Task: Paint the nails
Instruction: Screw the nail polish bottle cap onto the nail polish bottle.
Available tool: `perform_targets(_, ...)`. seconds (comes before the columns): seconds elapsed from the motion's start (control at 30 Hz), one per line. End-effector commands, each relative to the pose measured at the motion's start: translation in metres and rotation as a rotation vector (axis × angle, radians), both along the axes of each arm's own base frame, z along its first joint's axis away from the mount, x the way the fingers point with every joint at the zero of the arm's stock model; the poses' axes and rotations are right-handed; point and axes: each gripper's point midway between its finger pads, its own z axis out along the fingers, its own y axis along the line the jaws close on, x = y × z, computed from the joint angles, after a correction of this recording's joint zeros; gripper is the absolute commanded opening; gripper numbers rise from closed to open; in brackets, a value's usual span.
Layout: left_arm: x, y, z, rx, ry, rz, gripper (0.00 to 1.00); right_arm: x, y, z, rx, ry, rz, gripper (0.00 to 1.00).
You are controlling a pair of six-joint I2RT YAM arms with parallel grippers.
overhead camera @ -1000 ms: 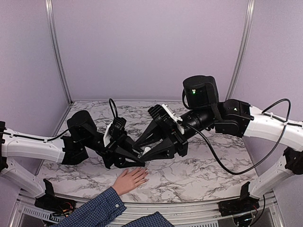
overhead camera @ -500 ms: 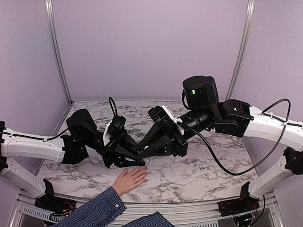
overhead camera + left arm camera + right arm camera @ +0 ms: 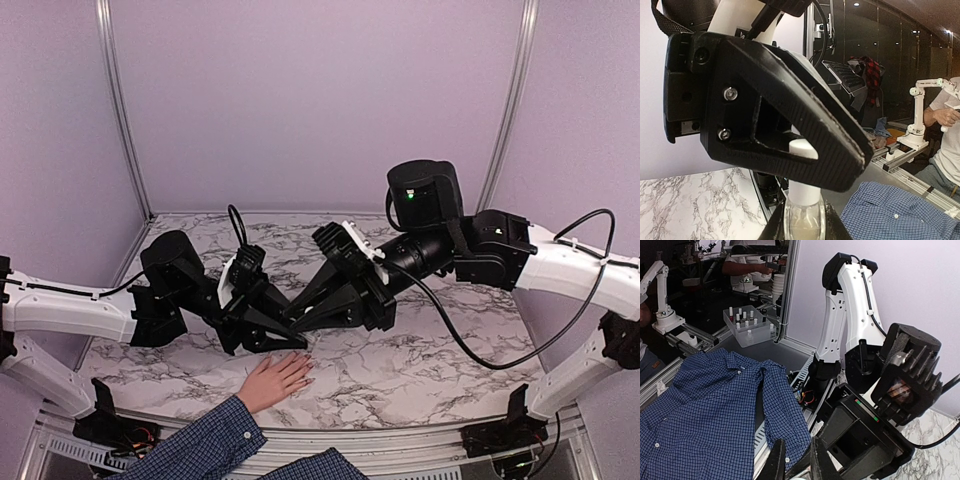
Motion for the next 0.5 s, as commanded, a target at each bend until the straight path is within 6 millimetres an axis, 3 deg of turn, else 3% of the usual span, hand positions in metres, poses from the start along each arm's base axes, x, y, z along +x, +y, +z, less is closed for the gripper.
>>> perform_targets(0.0,0.009,0.001,0.025,-0.085,-0.045,0.092,0.0,0.003,0.002,-0.002,0.0,-0.008,-0.039,0.01)
perform_targets(0.47,0.022,0.005,0.032,-0.126,-0.071,0.211,0.0,0.025,0.004,-0.002,-0.004,0.029,-0.13,0.0)
